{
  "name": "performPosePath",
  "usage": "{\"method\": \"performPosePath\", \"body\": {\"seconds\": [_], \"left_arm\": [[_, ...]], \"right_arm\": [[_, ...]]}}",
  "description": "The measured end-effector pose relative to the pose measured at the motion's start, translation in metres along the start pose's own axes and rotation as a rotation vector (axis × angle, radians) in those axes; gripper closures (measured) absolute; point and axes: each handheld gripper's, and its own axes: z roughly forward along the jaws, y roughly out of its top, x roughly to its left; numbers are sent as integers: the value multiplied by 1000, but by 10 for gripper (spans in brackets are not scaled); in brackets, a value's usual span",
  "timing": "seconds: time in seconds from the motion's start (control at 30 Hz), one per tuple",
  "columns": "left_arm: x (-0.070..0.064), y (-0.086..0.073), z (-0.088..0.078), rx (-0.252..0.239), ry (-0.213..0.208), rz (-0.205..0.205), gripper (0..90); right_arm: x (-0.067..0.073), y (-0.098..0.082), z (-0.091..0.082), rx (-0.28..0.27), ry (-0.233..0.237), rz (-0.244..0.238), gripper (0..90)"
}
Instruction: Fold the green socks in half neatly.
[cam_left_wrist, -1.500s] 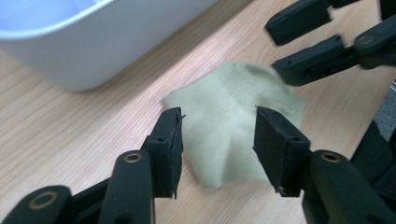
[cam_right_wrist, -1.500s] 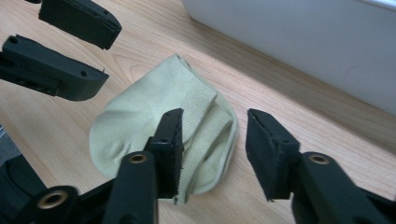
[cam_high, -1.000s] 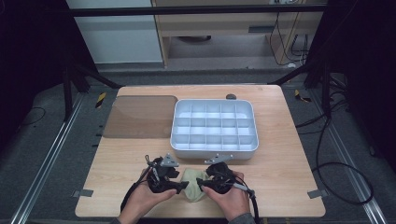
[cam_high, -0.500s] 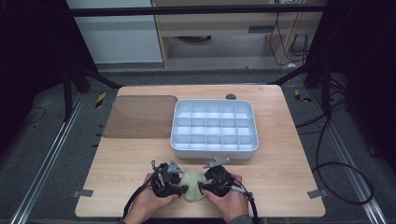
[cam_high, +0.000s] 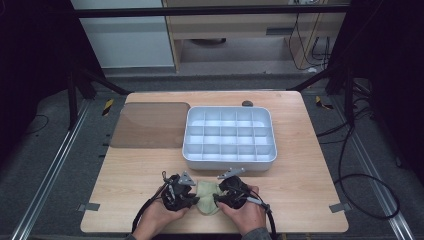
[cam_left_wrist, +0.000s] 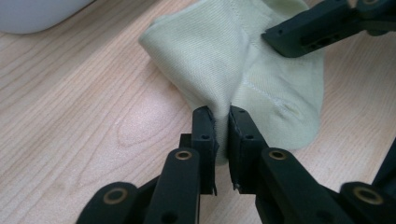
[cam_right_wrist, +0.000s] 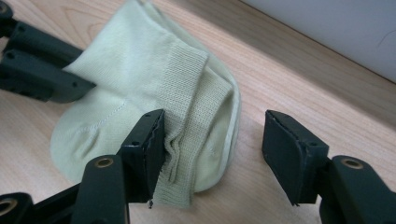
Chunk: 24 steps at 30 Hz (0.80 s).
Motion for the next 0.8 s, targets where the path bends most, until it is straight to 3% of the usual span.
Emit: {"method": "performPosePath", "body": {"seconds": [0.23,0.33,0.8], "left_arm": [[-1,-6,-4,-2,-2,-8,835],[-3,-7,-5,3,4,-4,835],[-3,-11,-9,25,-10,-8,836]], "right_arm": [[11,-6,-8,-29,7,-8,399],[16,-8,-6,-11,22,-11,420],[24,-8,-3,10,48,-59,597]]}}
